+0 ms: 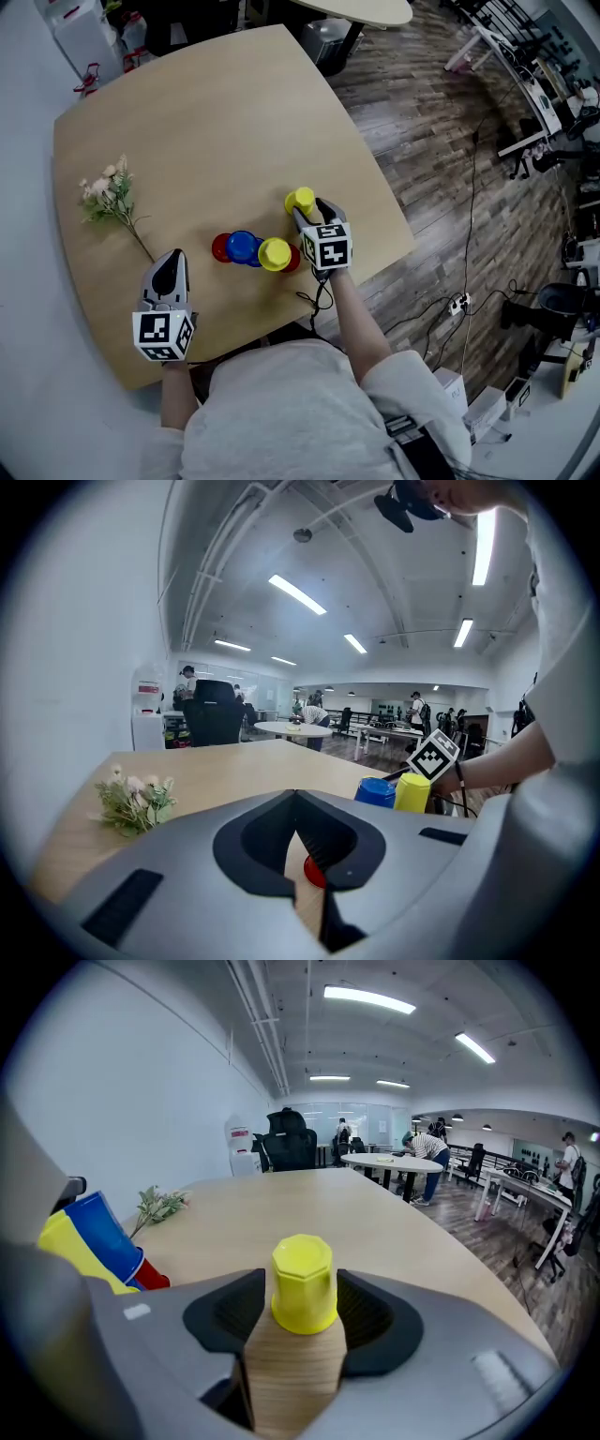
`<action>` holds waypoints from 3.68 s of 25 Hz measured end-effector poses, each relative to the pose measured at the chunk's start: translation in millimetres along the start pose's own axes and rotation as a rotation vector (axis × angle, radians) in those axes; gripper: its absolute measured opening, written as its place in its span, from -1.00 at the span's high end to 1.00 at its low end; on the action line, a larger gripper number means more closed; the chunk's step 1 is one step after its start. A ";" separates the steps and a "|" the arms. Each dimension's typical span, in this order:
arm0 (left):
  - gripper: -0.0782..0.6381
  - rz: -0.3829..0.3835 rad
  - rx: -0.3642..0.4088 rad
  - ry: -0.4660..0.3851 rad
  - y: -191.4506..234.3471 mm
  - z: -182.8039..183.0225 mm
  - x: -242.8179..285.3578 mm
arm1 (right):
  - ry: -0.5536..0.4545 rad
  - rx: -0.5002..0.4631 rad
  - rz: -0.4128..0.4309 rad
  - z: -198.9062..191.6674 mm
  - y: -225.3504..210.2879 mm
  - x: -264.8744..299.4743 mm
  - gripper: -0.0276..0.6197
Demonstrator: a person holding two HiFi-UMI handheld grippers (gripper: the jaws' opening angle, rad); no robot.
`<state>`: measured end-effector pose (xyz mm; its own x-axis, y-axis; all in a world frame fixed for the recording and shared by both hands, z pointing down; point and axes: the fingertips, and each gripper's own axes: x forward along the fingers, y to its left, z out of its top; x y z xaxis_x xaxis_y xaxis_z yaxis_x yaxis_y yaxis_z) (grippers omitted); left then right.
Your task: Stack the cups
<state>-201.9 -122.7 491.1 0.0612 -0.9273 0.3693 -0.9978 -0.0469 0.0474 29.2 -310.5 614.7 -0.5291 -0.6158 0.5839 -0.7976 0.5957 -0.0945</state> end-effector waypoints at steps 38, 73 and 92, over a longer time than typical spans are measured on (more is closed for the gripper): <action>0.76 -0.361 0.137 -0.086 -54.1 23.6 -0.9 | -0.249 0.051 0.041 75.3 99.5 -176.1 0.32; 0.76 -0.309 0.109 -0.091 -13.6 13.5 -39.8 | -0.141 -0.057 0.051 80.3 157.5 -145.2 0.30; 0.76 -0.336 0.141 -0.182 -23.8 50.9 -39.1 | -0.323 -0.055 -0.056 91.0 143.9 -193.2 0.85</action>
<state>-181.9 -104.2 428.2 0.3909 -0.9018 0.1844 -0.9179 -0.3968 0.0053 -9.7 -152.8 415.0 -0.5561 -0.7749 0.3005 -0.8160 0.5777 -0.0204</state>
